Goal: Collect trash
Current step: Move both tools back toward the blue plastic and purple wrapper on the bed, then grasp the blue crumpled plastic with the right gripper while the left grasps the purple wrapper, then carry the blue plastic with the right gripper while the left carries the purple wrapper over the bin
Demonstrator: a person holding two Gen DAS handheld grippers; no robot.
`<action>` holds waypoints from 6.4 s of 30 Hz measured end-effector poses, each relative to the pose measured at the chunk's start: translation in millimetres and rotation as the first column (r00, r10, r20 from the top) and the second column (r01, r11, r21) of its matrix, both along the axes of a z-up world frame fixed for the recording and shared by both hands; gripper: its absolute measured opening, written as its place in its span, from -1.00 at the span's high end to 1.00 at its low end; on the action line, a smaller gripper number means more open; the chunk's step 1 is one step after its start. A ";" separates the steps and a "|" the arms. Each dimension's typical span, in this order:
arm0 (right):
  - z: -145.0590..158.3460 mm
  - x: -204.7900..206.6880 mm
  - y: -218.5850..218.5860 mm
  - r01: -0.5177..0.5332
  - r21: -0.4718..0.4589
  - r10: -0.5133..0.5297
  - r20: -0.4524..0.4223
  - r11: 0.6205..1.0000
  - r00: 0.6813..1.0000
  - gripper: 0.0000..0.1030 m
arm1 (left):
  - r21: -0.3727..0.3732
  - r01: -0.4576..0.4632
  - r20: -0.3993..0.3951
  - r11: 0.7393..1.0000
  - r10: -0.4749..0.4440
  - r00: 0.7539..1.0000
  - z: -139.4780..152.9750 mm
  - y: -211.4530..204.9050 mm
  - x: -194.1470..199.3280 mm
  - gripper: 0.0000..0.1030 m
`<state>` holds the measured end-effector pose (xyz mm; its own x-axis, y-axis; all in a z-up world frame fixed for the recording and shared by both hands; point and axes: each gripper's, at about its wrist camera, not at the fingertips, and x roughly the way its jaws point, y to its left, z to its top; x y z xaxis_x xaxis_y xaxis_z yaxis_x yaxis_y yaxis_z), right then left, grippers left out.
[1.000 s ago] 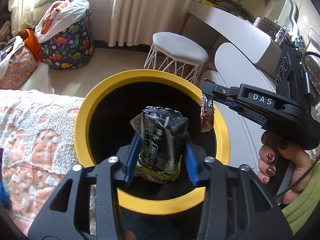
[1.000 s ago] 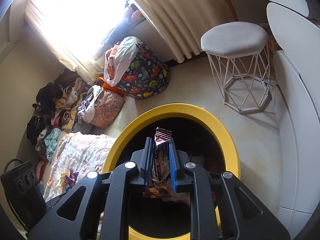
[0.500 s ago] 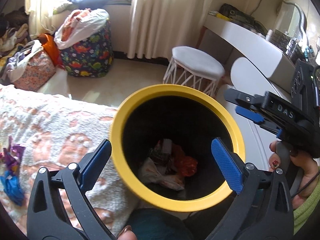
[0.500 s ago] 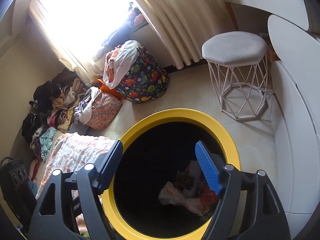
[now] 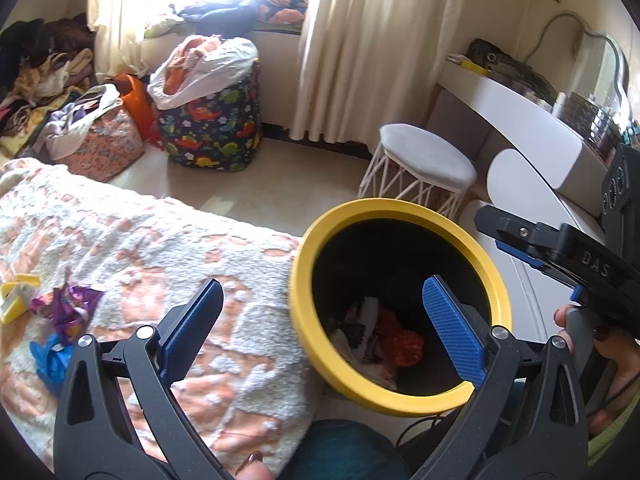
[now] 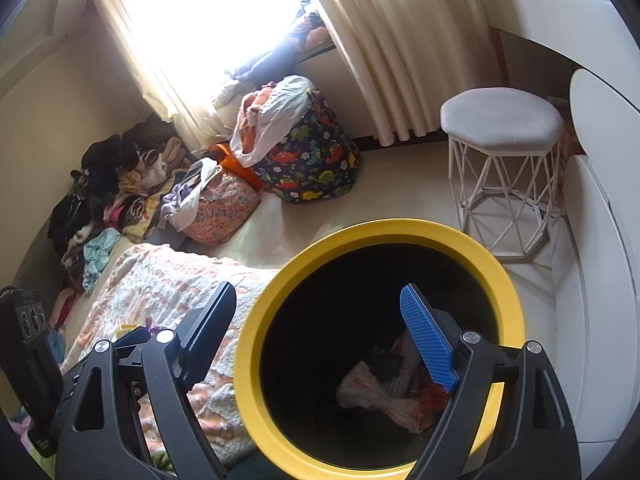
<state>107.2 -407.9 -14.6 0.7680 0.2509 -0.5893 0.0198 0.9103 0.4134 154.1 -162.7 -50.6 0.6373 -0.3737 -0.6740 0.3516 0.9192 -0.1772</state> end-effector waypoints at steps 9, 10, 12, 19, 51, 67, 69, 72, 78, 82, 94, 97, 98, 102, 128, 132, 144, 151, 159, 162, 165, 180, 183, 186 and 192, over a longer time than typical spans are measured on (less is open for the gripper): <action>6.5 6.0 34.5 -0.072 -0.020 0.072 0.001 0.997 0.997 -0.59 | -0.015 -0.094 0.021 0.995 0.094 0.995 7.5 37.7 -0.3 -0.78; 7.4 6.9 38.6 -0.081 -0.023 0.081 0.001 0.996 0.997 -0.59 | -0.018 -0.105 0.021 0.994 0.105 0.994 8.0 42.6 -0.2 -0.78; 8.3 9.2 47.6 -0.099 -0.029 0.099 -0.002 0.995 0.995 -0.59 | -0.023 -0.125 0.023 0.992 0.126 0.992 9.3 52.3 -0.5 -0.78; 10.3 15.2 77.3 -0.164 -0.047 0.164 -0.008 0.985 0.986 -0.59 | -0.037 -0.188 0.031 0.981 0.189 0.981 12.2 83.5 0.0 -0.78; 3.6 20.6 216.4 -0.445 -0.130 0.442 -0.052 0.886 0.895 -0.59 | -0.106 -0.425 0.029 0.899 0.430 0.902 9.5 215.7 -6.4 -0.78; -38.6 22.1 293.8 -0.635 -0.144 0.619 -0.140 0.759 0.773 -0.24 | -0.157 -0.490 -0.151 0.858 0.469 0.870 -27.7 277.5 12.4 -0.16; -45.9 23.5 303.5 -0.658 -0.141 0.639 -0.160 0.740 0.752 -0.15 | -0.166 -0.486 -0.176 0.858 0.459 0.871 -33.1 277.5 15.8 -0.10; -54.0 24.8 314.1 -0.680 -0.142 0.657 -0.179 0.719 0.732 -0.10 | -0.166 -0.476 -0.198 0.864 0.444 0.874 -40.7 276.5 21.3 -0.07; -67.9 30.0 328.2 -0.710 -0.133 0.682 -0.207 0.691 0.702 -0.06 | -0.172 -0.463 -0.236 0.869 0.420 0.876 -52.8 276.1 34.7 -0.07; -74.1 34.9 333.5 -0.723 -0.125 0.693 -0.217 0.679 0.688 -0.06 | -0.180 -0.461 -0.257 0.869 0.411 0.875 -58.8 277.4 42.6 -0.07; -92.0 48.8 343.5 -0.758 -0.050 0.728 -0.242 0.650 0.641 0.66 | -0.199 -0.457 -0.312 0.867 0.386 0.868 -78.3 278.4 53.1 0.06; -88.1 43.8 341.6 -0.769 -0.052 0.742 -0.227 0.637 0.630 0.73 | -0.198 -0.458 -0.312 0.866 0.388 0.868 -79.4 276.7 54.2 0.11; -87.5 42.0 340.6 -0.771 -0.052 0.744 -0.225 0.635 0.629 0.74 | -0.198 -0.460 -0.312 0.865 0.390 0.867 -79.7 276.3 54.0 0.13; -84.0 36.0 335.2 -0.769 -0.051 0.744 -0.216 0.637 0.632 0.76 | -0.194 -0.463 -0.312 0.865 0.393 0.865 -79.7 274.0 53.8 0.33; -49.4 17.4 289.0 -0.696 -0.055 0.684 -0.139 0.716 0.716 0.84 | -0.185 -0.434 -0.211 0.882 0.396 0.894 -31.2 257.4 20.8 0.57; -41.4 16.1 277.0 -0.675 -0.057 0.667 -0.119 0.735 0.736 0.84 | -0.193 -0.412 -0.188 0.890 0.379 0.906 -20.3 246.4 20.6 0.57; -23.8 18.3 228.3 -0.574 -0.067 0.570 -0.073 0.816 0.819 0.84 | -0.193 -0.319 -0.145 0.928 0.294 0.945 -0.3 203.3 21.3 0.57; -18.6 18.2 198.1 -0.509 -0.063 0.506 -0.056 0.859 0.861 0.84 | -0.178 -0.263 -0.132 0.948 0.242 0.961 4.0 175.6 23.0 0.57; -15.3 14.3 169.7 -0.445 -0.054 0.444 -0.041 0.894 0.895 0.85 | -0.164 -0.213 -0.121 0.963 0.195 0.973 7.2 149.5 25.0 0.57; -14.9 12.9 159.0 -0.423 -0.048 0.422 -0.037 0.905 0.906 0.84 | -0.159 -0.196 -0.117 0.968 0.179 0.977 9.0 141.0 25.1 0.57; -14.3 11.8 147.9 -0.401 -0.042 0.400 -0.030 0.915 0.916 0.84 | -0.155 -0.179 -0.111 0.972 0.163 0.980 11.1 132.1 24.4 0.57; -11.2 1.5 94.1 -0.294 -0.017 0.294 0.004 0.956 0.956 0.84 | -0.130 -0.088 -0.094 0.988 0.076 0.993 16.3 82.6 21.7 0.57; -7.5 -2.8 84.0 -0.275 -0.020 0.275 0.013 0.961 0.961 0.85 | -0.128 -0.070 -0.093 0.989 0.058 0.994 16.1 72.0 21.2 0.57; -3.7 -7.7 74.2 -0.256 -0.023 0.256 0.024 0.966 0.966 0.85 | -0.124 -0.052 -0.092 0.991 0.040 0.995 15.9 61.4 20.7 0.57; -1.0 -13.6 52.8 -0.207 -0.020 0.207 0.033 0.978 0.978 0.85 | -0.114 -0.012 -0.090 0.993 0.002 0.996 15.8 40.5 17.0 0.57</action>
